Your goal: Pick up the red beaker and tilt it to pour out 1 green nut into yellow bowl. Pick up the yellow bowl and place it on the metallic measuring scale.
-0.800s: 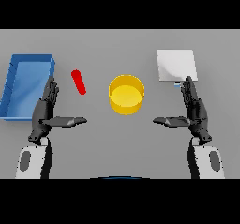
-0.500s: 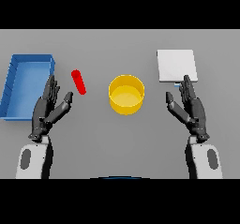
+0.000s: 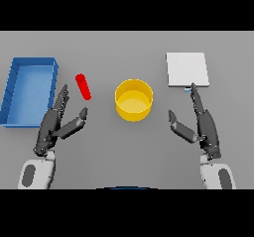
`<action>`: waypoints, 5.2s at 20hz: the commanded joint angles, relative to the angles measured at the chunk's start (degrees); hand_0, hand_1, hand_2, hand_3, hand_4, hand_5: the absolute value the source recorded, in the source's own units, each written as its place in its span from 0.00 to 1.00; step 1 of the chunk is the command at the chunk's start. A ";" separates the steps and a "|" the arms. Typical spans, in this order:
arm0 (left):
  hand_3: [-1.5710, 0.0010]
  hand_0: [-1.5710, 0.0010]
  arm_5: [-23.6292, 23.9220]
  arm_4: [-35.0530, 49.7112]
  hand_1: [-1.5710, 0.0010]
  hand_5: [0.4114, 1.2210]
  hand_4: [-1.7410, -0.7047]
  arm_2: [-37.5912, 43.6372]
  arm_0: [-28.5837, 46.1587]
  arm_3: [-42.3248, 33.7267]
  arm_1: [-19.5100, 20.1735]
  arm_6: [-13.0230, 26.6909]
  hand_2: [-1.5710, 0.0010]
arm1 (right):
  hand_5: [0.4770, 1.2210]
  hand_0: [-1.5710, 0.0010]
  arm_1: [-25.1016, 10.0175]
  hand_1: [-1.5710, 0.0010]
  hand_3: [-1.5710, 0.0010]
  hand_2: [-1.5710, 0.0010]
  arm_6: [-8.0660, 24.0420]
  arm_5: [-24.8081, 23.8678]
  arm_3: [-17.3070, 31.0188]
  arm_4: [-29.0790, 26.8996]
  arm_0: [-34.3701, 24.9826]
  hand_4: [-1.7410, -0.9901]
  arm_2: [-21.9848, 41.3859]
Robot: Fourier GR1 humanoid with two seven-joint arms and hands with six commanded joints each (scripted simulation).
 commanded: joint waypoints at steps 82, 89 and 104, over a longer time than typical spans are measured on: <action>0.00 0.00 -14.92 -46.17 0.00 1.00 0.02 -46.22 -67.65 49.20 12.96 -5.31 0.00 | 0.23 1.00 0.97 1.00 1.00 1.00 -0.60 -1.21 0.18 0.77 -0.04 0.73 -0.33; 0.00 0.00 -14.51 -51.80 0.00 1.00 0.01 -56.16 -72.69 52.27 12.57 -8.05 0.00 | 0.20 1.00 1.41 1.00 1.00 1.00 -0.53 -1.30 -0.38 0.44 0.55 0.75 -0.27; 0.00 0.00 -13.30 -60.54 0.00 1.00 0.02 -71.27 -83.01 54.79 9.80 -10.84 0.00 | 0.21 1.00 1.39 1.00 1.00 1.00 -0.05 -1.93 -0.33 1.33 0.04 0.78 -0.20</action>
